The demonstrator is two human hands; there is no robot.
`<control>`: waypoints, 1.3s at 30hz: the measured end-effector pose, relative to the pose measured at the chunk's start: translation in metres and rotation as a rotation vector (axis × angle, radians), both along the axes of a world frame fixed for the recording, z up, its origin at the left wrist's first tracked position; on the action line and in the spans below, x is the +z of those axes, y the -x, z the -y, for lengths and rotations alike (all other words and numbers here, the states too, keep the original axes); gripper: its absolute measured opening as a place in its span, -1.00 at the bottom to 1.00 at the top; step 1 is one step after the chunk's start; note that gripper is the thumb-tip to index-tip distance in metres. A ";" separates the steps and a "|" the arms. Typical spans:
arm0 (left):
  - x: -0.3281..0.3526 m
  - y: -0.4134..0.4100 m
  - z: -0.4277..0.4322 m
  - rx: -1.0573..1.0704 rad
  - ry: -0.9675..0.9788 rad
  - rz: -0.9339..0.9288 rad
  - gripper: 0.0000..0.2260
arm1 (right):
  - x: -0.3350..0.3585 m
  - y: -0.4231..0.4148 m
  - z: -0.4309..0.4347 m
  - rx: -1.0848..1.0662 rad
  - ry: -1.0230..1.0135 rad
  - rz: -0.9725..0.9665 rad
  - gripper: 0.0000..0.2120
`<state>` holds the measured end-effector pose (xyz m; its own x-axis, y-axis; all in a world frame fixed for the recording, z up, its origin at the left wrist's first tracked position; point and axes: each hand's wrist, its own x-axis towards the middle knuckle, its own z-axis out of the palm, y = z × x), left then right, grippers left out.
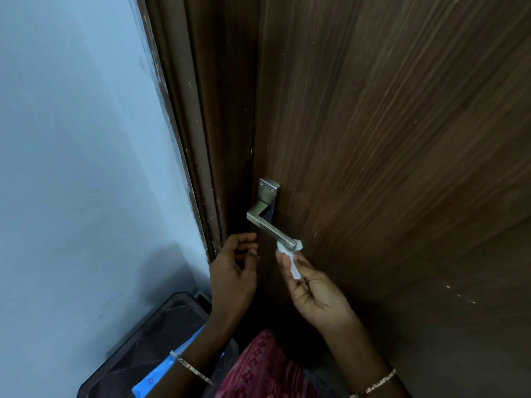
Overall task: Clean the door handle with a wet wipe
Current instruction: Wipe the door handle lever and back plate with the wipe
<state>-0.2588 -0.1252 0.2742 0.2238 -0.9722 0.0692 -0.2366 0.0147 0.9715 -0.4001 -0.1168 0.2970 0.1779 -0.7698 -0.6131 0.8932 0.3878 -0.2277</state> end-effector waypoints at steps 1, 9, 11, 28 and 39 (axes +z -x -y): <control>0.001 0.001 -0.001 -0.009 -0.012 -0.006 -0.79 | -0.001 -0.005 -0.001 0.011 -0.013 -0.033 -0.80; 0.004 -0.014 -0.006 -0.209 -0.097 0.050 -0.77 | -0.003 -0.022 -0.004 0.211 0.074 -0.405 -0.82; 0.008 -0.022 -0.004 -0.131 -0.074 0.101 -0.78 | 0.003 -0.017 -0.006 0.301 0.097 -0.459 -0.81; 0.055 0.006 0.083 0.126 0.519 0.477 -0.84 | 0.011 0.013 -0.023 0.371 0.067 -0.784 -0.84; 0.043 0.004 0.078 0.123 0.131 0.522 -0.82 | 0.022 0.004 -0.006 0.278 0.356 -1.202 -0.75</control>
<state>-0.2631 -0.2030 0.3176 0.2386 -0.9169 0.3201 -0.6940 0.0696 0.7166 -0.4037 -0.1112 0.3189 -0.1607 -0.9498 -0.2685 -0.0450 0.2788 -0.9593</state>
